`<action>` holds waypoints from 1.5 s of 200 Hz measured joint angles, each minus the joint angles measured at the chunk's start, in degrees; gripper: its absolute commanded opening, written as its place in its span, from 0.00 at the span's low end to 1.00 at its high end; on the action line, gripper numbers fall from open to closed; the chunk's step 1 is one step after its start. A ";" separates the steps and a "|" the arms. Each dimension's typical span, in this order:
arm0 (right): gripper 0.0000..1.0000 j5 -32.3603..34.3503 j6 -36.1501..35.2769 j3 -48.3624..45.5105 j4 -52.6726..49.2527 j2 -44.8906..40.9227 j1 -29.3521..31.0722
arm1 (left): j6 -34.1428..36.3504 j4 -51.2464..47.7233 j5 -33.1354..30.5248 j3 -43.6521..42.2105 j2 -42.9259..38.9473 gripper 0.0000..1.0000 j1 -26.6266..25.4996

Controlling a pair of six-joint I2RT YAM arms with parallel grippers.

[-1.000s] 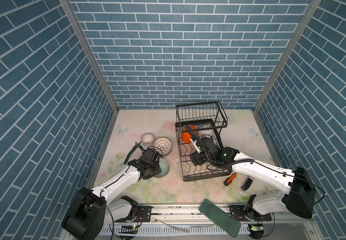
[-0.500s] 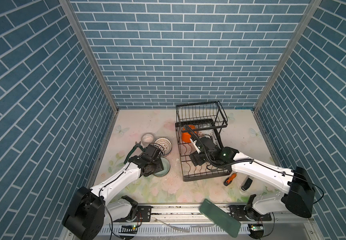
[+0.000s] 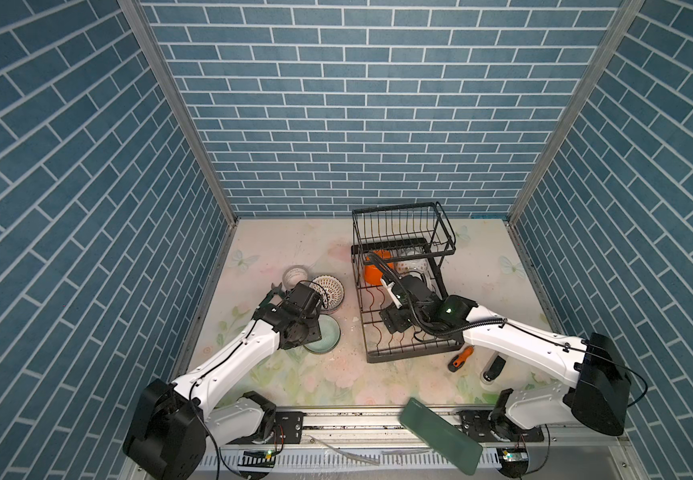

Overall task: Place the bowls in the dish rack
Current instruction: 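Lift the green-striped bowl off the purple-striped bowl with the left gripper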

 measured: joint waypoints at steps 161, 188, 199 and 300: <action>0.90 -0.02 0.02 -0.55 0.50 0.00 0.00 | 1.92 -1.53 -2.95 2.36 4.35 0.27 -0.02; 0.90 -0.04 0.02 -0.74 0.48 0.00 0.00 | 2.12 -1.46 -2.97 2.43 4.63 0.22 -0.04; 0.90 -0.04 0.02 -0.74 0.50 0.00 0.00 | 2.29 -1.51 -3.08 2.43 4.63 0.21 -0.04; 0.90 -0.09 0.00 -0.74 0.46 0.00 0.00 | 3.87 -1.40 -2.38 3.10 3.58 0.08 -0.09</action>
